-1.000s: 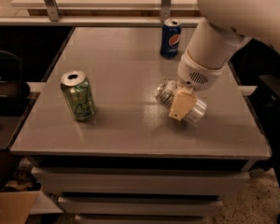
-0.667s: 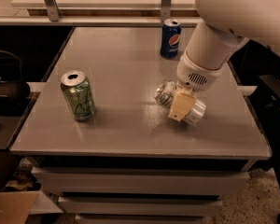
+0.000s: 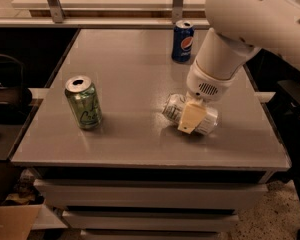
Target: Knock 7up can over
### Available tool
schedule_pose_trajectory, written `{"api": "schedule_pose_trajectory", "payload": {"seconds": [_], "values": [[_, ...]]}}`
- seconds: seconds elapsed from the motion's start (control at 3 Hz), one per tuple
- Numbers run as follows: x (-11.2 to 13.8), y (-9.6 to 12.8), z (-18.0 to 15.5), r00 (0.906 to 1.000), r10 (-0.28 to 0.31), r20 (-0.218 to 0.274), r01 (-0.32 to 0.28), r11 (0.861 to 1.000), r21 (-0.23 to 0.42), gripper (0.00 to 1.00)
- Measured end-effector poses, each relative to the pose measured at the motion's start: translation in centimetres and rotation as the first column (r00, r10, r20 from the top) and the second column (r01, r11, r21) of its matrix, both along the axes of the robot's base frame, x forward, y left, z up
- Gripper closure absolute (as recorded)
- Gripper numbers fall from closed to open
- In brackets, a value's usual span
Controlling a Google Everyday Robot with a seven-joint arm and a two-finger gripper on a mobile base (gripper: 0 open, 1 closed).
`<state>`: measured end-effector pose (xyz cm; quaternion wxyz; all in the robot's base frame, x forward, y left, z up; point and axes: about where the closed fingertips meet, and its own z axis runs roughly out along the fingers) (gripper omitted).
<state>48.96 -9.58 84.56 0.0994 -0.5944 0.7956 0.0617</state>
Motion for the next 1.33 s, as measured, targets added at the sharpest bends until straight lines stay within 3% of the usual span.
{"api": "schedule_pose_trajectory", "payload": {"seconds": [0.33, 0.67, 1.33], "values": [[0.11, 0.23, -0.60, 1.0000, 0.003, -0.009, -0.002, 1.000, 0.008, 1.00], [0.23, 0.46, -1.06, 0.9999, 0.003, -0.016, -0.003, 1.000, 0.017, 0.82], [0.35, 0.49, -1.27, 0.9996, 0.000, -0.029, 0.000, 1.000, 0.018, 0.35]]}}
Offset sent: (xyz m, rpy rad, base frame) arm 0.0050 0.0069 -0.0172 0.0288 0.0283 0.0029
